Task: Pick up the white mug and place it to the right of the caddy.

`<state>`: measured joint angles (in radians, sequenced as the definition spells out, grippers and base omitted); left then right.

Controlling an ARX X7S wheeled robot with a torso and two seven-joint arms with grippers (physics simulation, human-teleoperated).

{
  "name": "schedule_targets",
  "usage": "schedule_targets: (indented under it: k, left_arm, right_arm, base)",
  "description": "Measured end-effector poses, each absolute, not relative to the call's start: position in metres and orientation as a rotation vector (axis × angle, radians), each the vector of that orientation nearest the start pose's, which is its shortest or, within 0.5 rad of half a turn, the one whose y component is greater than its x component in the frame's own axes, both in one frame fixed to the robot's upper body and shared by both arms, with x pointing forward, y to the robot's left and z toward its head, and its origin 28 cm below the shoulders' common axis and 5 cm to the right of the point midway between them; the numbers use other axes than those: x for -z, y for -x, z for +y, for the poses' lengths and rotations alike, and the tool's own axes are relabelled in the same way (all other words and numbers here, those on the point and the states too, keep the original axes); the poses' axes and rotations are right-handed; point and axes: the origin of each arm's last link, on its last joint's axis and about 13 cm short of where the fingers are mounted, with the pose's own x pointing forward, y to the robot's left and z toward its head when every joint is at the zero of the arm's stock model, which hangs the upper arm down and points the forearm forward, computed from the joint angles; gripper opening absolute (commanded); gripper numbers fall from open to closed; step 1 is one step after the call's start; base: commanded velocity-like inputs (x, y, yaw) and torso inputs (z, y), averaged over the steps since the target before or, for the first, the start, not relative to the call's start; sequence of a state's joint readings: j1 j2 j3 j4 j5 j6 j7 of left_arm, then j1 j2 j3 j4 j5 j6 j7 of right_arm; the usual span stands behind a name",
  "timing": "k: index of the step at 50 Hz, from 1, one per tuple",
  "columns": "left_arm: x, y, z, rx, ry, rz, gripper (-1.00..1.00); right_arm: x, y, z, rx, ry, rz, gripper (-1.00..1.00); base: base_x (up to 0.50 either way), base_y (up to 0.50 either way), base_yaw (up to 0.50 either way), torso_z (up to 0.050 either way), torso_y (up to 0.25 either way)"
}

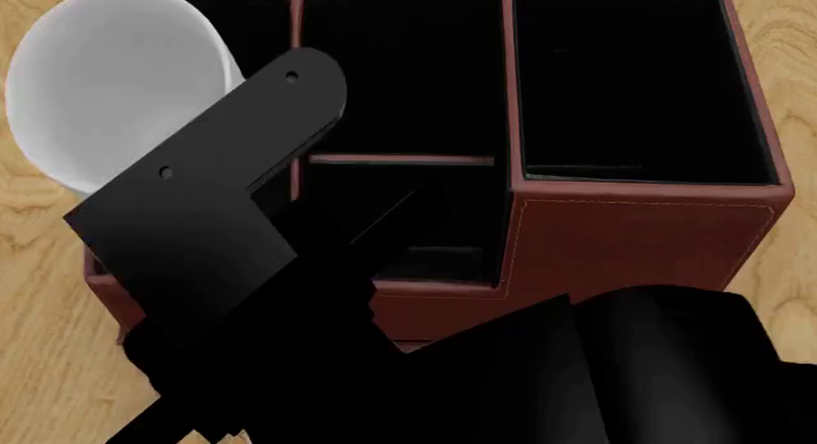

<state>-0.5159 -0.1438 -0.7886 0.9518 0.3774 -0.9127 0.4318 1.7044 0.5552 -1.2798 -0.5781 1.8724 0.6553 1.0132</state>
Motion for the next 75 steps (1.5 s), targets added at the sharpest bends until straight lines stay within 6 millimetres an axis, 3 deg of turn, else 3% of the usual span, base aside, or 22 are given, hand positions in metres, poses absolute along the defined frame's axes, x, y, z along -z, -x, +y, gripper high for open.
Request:
schedule_targets:
  k: [13, 43, 75]
  left_arm:
    - [-0.223, -0.144, 0.353, -0.731, -0.164, -0.437, 1.00]
    - [-0.221, -0.153, 0.352, -0.706, -0.160, -0.435, 1.00]
    - [-0.218, -0.158, 0.351, -0.693, -0.156, -0.428, 1.00]
  right_arm:
    - [-0.306, -0.192, -0.055, -0.457, 0.403, 0.113, -1.00]
    - [-0.335, -0.167, -0.107, -0.137, 0.336, 0.073, -1.00]
    - [-0.341, -0.142, -0.151, 0.130, 0.224, 0.075, -1.00]
  base:
    - [0.00, 0.00, 0.00, 0.000, 0.000]
    - [0.00, 0.00, 0.00, 0.000, 0.001]
    - [0.00, 0.00, 0.00, 0.000, 0.001]
